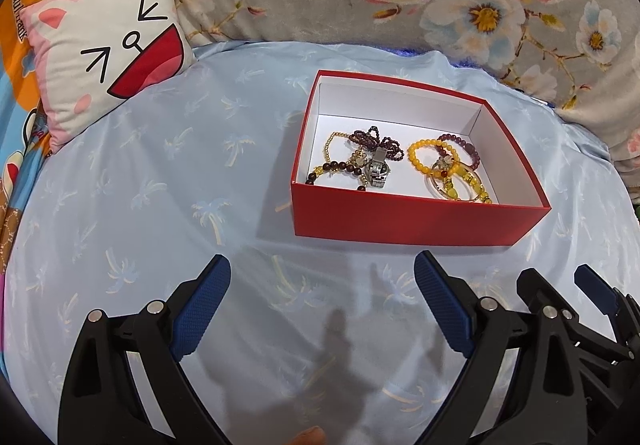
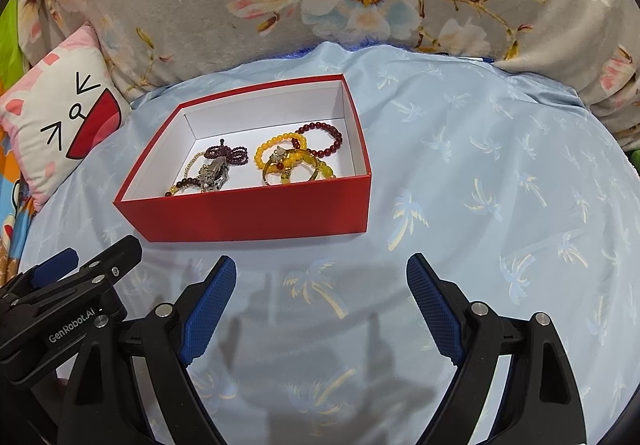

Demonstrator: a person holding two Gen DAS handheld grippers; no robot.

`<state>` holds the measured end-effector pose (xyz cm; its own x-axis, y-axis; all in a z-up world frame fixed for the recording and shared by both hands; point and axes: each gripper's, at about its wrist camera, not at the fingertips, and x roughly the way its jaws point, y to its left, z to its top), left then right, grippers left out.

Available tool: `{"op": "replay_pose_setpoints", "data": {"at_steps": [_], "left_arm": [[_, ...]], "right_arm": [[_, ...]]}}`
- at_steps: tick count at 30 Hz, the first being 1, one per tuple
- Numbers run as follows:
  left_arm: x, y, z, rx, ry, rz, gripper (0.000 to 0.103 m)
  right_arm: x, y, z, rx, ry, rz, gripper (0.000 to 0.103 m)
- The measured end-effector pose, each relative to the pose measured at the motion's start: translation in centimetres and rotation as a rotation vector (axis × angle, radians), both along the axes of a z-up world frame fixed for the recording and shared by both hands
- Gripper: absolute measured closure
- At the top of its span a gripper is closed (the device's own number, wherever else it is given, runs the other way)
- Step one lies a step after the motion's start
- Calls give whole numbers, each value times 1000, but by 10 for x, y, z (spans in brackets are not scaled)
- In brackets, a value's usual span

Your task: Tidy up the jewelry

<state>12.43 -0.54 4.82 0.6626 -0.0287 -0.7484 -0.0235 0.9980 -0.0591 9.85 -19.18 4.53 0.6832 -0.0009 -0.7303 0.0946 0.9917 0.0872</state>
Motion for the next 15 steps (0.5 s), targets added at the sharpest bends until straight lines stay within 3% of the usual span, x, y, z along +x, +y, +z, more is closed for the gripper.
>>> {"op": "replay_pose_setpoints", "data": {"at_steps": [15], "left_arm": [[1, 1, 1, -1, -2, 0, 14]], "right_arm": [[0, -1, 0, 0, -2, 1, 19]]}}
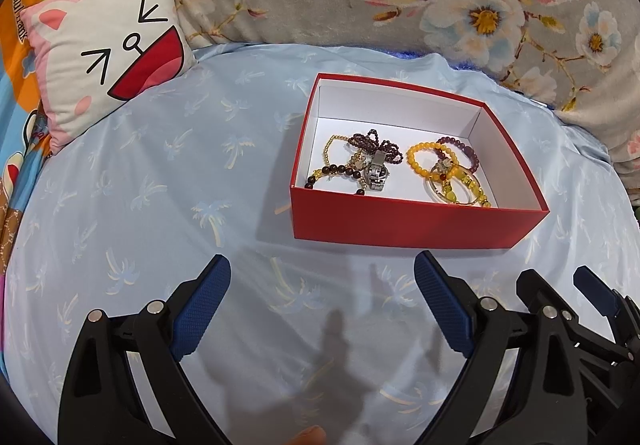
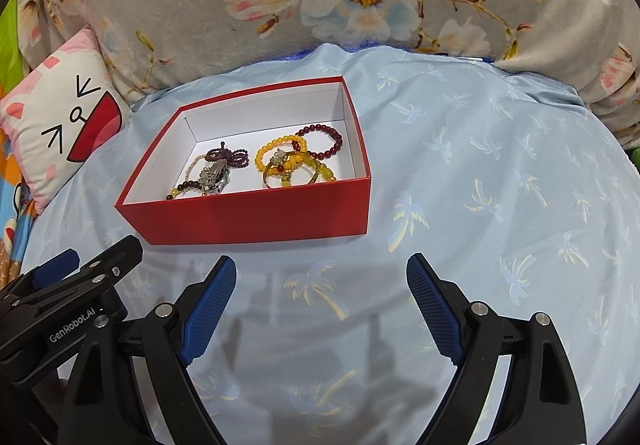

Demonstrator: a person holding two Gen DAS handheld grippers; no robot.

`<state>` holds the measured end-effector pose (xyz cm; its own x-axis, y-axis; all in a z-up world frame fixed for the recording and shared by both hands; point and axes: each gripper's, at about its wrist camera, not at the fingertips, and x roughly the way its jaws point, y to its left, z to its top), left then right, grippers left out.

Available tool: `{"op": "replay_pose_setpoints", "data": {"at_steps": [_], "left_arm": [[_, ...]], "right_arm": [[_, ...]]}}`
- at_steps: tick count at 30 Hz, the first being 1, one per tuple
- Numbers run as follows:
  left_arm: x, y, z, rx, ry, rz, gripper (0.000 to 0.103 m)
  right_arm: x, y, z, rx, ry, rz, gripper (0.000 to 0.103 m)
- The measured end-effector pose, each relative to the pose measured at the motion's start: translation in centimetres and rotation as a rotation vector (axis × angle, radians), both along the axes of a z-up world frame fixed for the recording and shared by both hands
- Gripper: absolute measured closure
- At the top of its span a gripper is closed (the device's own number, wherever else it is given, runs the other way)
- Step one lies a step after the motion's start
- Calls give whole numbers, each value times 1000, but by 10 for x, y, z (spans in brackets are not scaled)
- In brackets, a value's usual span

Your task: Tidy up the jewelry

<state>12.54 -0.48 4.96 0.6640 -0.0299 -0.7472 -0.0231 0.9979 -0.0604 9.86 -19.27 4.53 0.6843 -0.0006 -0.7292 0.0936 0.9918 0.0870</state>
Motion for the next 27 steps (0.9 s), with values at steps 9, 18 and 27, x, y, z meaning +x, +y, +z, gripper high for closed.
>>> {"op": "replay_pose_setpoints", "data": {"at_steps": [9, 18, 27], "left_arm": [[2, -2, 2, 10, -1, -4, 14], [3, -4, 3, 18, -4, -2, 14], [3, -5, 6, 35, -13, -9, 14]], "right_arm": [[2, -1, 1, 2, 0, 0, 19], [3, -1, 2, 0, -2, -1, 19], [4, -1, 3, 3, -3, 0, 19]]}}
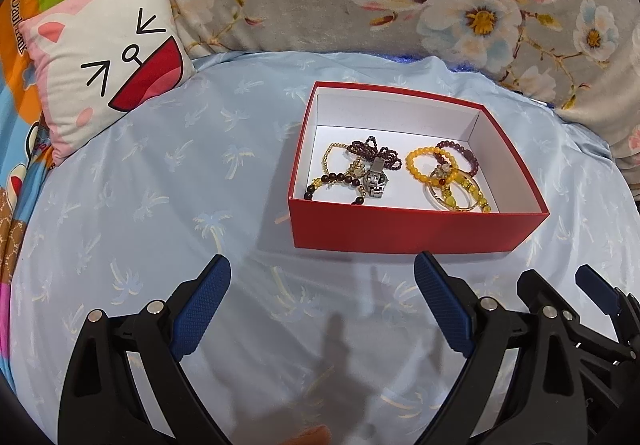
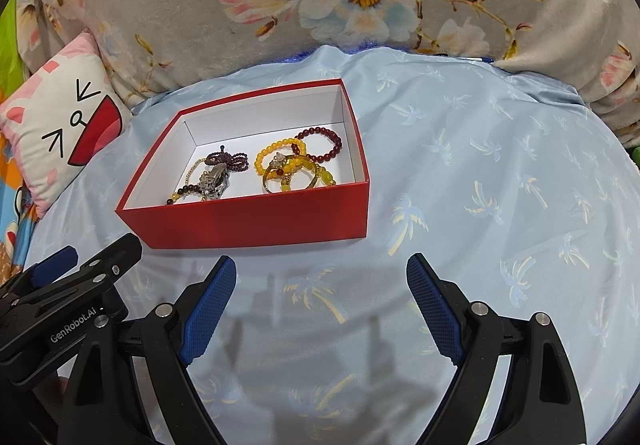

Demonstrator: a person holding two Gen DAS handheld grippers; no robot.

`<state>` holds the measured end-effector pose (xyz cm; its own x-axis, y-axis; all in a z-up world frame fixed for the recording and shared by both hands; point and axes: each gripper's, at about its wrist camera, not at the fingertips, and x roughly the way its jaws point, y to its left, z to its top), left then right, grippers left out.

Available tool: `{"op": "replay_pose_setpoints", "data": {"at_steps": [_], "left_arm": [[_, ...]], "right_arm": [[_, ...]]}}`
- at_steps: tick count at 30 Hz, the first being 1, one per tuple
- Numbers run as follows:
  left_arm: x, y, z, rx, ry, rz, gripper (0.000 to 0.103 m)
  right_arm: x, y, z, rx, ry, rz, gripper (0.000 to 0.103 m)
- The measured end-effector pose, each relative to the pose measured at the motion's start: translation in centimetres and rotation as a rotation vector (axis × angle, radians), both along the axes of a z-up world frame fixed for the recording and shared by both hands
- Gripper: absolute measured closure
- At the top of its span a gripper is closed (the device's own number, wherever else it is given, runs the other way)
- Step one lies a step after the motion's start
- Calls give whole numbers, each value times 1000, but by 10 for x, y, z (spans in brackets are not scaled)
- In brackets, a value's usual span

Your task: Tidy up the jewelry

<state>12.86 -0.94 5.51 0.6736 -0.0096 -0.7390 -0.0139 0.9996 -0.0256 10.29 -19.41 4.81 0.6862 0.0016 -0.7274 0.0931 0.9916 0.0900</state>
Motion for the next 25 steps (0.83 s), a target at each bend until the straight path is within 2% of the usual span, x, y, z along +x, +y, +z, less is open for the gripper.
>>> {"op": "replay_pose_setpoints", "data": {"at_steps": [25], "left_arm": [[0, -1, -4, 10, 14, 7, 15]], "right_arm": [[-2, 3, 0, -11, 1, 2, 19]]}}
